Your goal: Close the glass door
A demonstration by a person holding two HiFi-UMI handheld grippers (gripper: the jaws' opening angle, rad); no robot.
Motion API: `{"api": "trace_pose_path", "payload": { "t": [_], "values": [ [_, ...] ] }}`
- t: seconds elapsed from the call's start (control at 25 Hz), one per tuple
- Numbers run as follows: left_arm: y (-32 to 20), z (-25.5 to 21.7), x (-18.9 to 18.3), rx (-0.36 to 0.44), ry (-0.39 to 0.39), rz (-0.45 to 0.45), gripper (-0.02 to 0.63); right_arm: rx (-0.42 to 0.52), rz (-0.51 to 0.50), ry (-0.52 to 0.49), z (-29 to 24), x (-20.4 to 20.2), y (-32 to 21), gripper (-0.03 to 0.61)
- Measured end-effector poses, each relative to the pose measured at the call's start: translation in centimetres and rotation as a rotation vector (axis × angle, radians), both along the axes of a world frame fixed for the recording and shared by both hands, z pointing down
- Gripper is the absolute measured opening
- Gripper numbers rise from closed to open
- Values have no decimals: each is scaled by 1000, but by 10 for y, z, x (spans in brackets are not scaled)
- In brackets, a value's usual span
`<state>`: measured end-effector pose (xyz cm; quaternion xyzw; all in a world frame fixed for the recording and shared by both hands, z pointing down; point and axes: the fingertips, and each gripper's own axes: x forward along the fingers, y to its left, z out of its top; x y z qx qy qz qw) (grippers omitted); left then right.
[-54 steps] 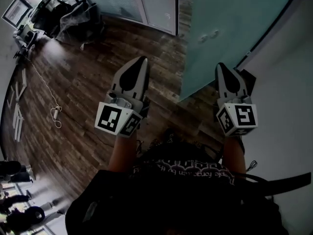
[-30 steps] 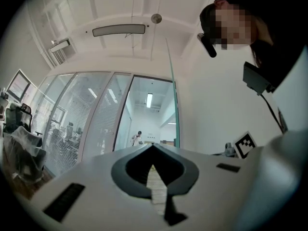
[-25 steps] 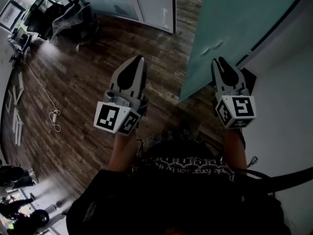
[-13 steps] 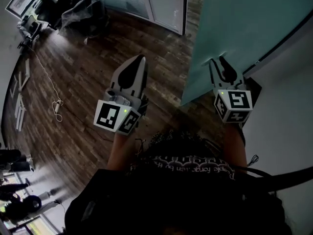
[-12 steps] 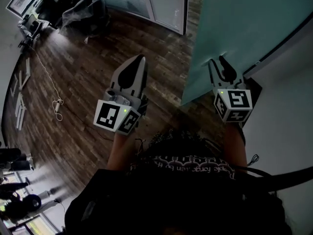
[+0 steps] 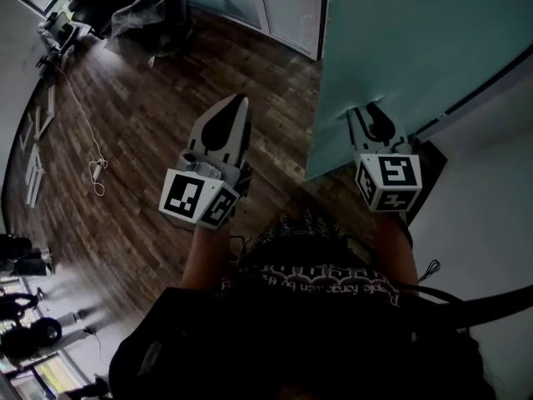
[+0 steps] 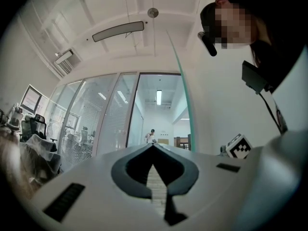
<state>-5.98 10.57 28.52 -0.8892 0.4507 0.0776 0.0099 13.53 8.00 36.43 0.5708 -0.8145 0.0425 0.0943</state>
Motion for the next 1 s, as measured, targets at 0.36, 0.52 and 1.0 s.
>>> {"api": "trace_pose_path", "payload": {
  "t": [0.36,0.52,1.0],
  "values": [
    [0,2,5,-4,-6,-41,2,-1,13,38,-1,-3,-7,121],
    [0,-1,7,3,-4,-62,2,0,6,30,-2,-4,-12,121],
    [-2,-3,-17,4,-28,-157,2,-1,-17,20,-1,-16,-36,121]
  ]
}}
